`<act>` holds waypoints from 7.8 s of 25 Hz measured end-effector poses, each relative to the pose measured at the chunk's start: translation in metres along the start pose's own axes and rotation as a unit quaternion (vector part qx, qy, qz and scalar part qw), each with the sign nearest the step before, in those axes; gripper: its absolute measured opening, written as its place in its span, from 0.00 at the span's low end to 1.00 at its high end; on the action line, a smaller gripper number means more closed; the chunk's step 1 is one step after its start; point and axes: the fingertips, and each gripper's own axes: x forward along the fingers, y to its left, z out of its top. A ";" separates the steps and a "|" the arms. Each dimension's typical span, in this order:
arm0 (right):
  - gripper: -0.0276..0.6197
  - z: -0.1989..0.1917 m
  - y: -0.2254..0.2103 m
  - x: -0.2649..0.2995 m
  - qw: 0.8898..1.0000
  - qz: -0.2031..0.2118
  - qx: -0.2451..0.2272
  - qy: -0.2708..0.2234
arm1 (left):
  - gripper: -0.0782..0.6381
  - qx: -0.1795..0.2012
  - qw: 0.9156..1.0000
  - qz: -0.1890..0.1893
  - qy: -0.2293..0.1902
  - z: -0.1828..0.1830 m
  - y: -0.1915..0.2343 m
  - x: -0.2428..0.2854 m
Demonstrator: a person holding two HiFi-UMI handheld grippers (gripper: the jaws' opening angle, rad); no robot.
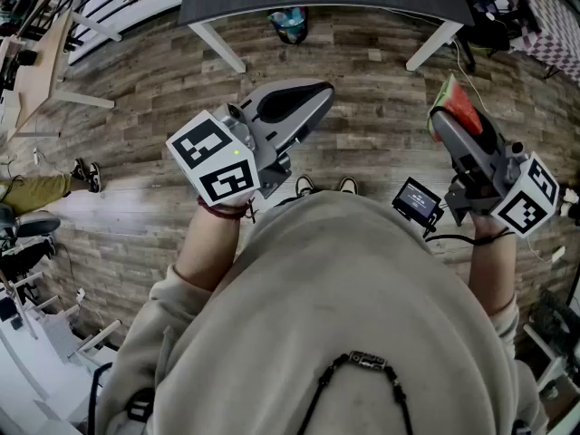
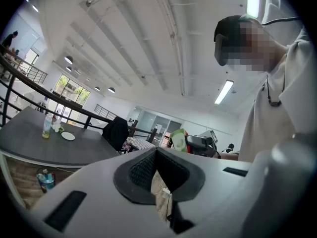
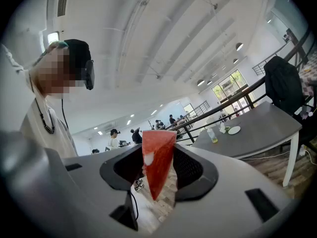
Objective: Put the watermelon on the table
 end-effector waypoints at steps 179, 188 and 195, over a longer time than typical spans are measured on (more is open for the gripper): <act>0.35 0.311 -0.419 0.361 0.993 -0.099 0.005 -0.057 | 0.10 -0.031 0.990 -0.125 0.050 0.216 0.573 0.277; 0.35 0.320 -0.452 0.417 1.000 -0.022 -0.002 0.003 | 0.10 -0.049 0.998 -0.026 0.013 0.219 0.603 0.256; 0.35 0.332 -0.476 0.434 1.000 0.010 -0.012 0.026 | 0.10 -0.053 0.998 0.030 -0.013 0.231 0.612 0.248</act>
